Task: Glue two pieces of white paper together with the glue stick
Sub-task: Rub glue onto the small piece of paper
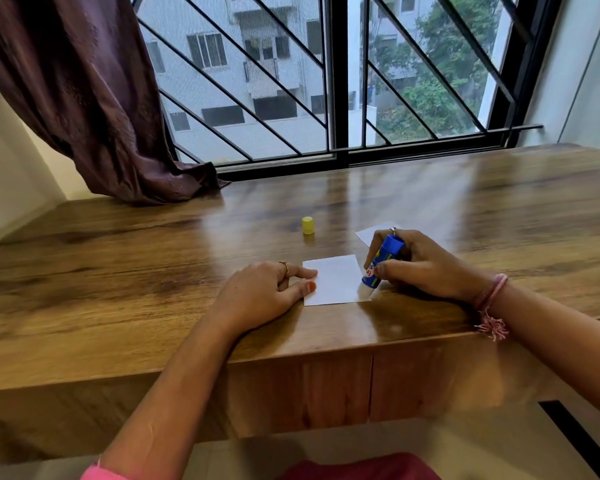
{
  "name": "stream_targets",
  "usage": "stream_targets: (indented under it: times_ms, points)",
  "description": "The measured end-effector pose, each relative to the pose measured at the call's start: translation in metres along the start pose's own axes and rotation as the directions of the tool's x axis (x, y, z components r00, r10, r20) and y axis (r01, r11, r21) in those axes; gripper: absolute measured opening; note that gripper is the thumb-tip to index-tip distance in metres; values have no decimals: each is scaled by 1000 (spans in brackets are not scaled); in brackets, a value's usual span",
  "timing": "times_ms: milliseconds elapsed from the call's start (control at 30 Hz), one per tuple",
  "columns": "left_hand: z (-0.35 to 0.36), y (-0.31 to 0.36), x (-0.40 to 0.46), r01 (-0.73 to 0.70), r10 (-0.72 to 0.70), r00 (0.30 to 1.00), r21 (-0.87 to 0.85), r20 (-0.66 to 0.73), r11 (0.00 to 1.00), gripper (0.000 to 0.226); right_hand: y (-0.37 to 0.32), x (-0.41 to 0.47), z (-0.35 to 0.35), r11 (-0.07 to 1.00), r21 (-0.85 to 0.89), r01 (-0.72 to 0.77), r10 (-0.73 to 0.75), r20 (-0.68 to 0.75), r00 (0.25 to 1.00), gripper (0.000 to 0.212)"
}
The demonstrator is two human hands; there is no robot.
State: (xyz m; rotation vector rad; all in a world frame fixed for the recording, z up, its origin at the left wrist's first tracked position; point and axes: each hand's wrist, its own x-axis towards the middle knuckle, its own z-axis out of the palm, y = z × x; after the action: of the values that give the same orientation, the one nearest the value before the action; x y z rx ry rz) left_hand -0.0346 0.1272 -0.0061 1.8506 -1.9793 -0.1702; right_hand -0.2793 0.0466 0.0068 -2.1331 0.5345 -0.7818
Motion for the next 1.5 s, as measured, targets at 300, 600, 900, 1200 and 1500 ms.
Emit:
stream_targets:
  times_ms: [300,600,900,1200,1500]
  points:
    - [-1,2,-1,7,-7,1000,10,2,1000,28,0,0,1,999,-33,23,-24,-14,1000,2]
    - [-1,2,-1,12,-12,1000,1,-9,1000,27,2,1,1,998,-53,31,-32,-27,999,2]
    - [-1,2,-1,6,-6,1000,1,-13,1000,26,3,1,1,997,-73,37,-39,-29,999,3]
    - [-1,3,-2,10,-11,1000,-16,-17,1000,26,3,0,2,995,-81,57,-59,-31,998,4]
    - [1,3,-3,15,-17,999,-53,-41,998,24,1,-3,-7,970,224,99,-17,-339,941,8]
